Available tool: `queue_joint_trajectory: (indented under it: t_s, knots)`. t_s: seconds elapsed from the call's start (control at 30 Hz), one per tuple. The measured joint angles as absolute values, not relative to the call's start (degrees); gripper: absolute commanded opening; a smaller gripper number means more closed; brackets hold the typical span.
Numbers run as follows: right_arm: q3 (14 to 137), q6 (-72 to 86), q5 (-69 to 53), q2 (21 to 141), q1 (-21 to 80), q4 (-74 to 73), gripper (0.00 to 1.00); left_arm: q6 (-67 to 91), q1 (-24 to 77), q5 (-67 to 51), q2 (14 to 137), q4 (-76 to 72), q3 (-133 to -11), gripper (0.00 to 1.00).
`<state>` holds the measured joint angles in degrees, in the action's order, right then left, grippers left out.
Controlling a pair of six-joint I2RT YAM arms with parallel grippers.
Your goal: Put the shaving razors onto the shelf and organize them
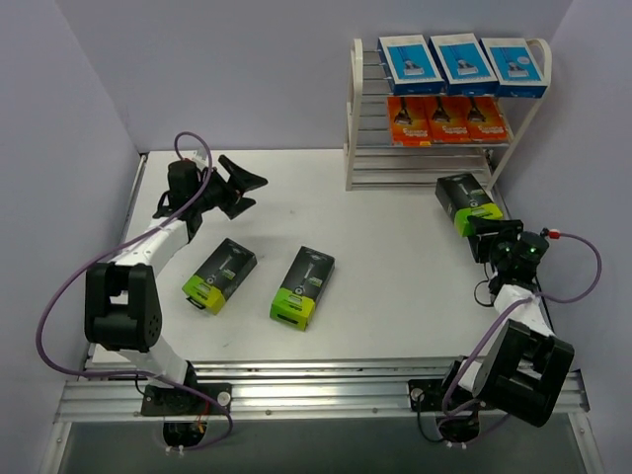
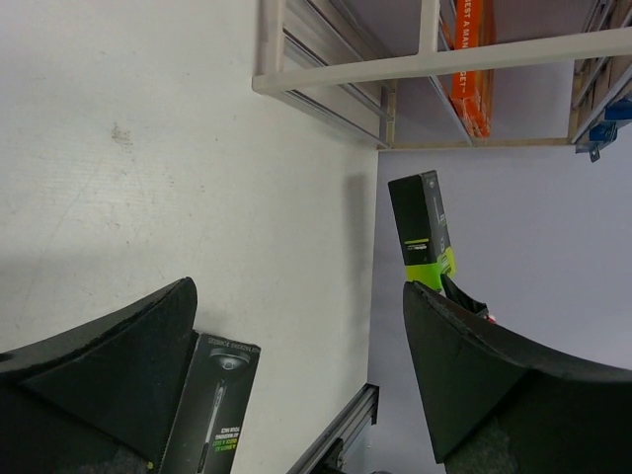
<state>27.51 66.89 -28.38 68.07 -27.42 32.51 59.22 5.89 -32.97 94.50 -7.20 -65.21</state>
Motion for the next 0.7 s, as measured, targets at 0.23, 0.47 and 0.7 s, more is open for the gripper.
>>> queue_joint_trajectory:
  t_s: [0.23,0.47,0.7]
  knots:
    - [34.65,65.65,-28.71,79.07,-27.4,37.52,0.0,61.12,5.45,-35.03,96.42,-8.88,-64.77,0.94]
    - [40.1,64.97,-28.18,88.55,-27.4,42.15,0.0,62.72,5.13,-36.18,96.57,-11.18,-63.94,0.94]
    - [44.07,63.86,-26.17,97.06,-26.57,47.7,0.0,65.45,3.92,-37.65,96.62,-15.31,-62.48,0.94]
